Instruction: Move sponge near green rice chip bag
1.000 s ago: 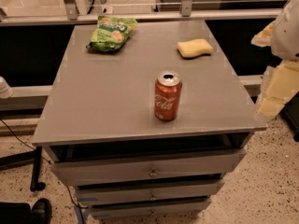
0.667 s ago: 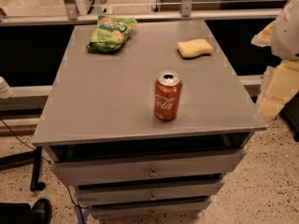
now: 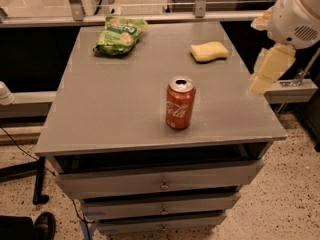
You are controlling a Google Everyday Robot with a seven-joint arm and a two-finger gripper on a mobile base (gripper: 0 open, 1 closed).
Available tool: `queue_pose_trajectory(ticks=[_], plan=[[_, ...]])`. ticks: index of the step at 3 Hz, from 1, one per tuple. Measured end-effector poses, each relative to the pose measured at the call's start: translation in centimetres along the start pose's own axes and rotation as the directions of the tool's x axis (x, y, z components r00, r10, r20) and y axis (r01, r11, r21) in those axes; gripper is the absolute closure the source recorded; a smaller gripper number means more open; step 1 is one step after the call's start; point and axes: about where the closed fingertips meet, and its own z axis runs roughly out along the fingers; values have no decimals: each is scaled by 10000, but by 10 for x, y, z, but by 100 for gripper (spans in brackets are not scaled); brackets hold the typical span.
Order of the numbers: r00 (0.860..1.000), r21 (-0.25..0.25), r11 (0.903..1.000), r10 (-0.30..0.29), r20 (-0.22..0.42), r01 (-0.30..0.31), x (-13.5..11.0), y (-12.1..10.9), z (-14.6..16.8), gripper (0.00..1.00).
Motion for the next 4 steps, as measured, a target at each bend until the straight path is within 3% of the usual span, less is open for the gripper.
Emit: queue_pose_trajectory(ticks=[1, 2, 3, 4], plan=[[9962, 430, 9983, 369, 787, -404, -11, -54, 30, 0], [9802, 538, 9910, 1125, 1630, -1227, -18, -103, 68, 0], [9582, 469, 9774, 1921, 2122, -2063, -22, -133, 110, 0], [9296, 385, 9543, 2791, 2406, -2965, -21, -155, 151, 0]])
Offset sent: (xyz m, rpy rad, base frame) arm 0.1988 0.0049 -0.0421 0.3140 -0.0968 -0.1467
